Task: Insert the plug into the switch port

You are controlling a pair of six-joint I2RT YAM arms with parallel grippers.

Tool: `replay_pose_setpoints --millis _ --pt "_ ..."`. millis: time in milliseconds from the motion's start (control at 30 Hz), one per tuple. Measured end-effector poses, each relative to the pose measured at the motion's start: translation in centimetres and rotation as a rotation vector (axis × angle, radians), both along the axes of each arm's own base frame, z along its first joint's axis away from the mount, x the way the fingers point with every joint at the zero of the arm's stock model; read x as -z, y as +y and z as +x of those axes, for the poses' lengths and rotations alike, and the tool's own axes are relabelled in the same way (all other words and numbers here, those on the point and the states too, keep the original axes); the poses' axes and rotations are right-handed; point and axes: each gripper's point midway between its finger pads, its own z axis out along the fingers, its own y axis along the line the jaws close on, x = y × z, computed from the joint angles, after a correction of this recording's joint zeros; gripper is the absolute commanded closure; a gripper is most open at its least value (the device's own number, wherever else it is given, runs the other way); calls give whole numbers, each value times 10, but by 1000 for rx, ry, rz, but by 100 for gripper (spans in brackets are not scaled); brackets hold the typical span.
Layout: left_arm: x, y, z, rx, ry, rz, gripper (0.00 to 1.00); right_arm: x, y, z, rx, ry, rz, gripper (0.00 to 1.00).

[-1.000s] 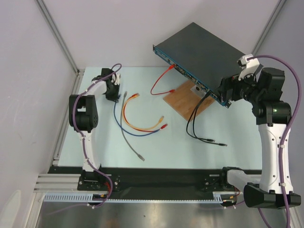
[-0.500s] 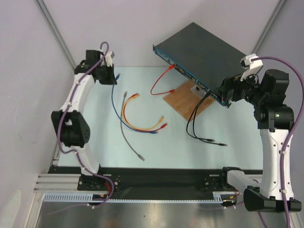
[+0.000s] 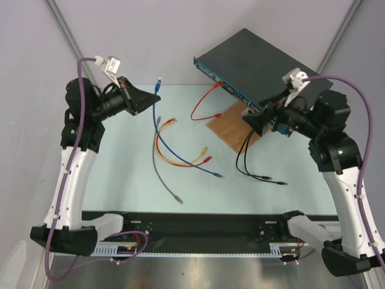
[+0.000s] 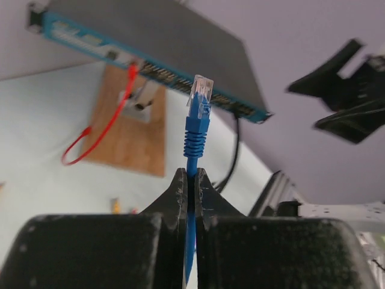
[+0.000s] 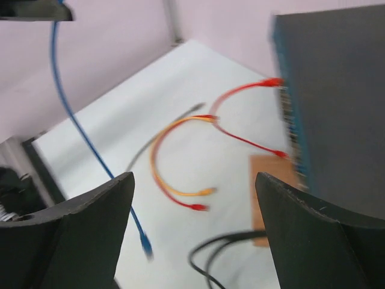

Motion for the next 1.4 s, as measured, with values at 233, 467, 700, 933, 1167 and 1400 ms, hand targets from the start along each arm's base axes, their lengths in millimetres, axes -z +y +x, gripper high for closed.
replay_pose_setpoints --millis 233,467,700,933,1167,1400 --pt "-27 -40 -49 169 -52 -204 99 -3 89 -21 -243 -37 31 21" --pt "-27 -70 -71 296 4 -315 98 3 172 -51 -437 -63 53 28" --pt "-38 -76 -78 341 20 -407 99 10 209 -64 -496 -63 76 36" --pt "-44 -82 -88 387 24 -443 99 1 217 -57 -478 -87 123 56" --pt "-37 -85 -87 384 55 -446 89 0 221 -56 -474 -73 146 100" --pt "-20 -84 -78 311 76 -385 60 11 204 -30 -375 48 204 100"
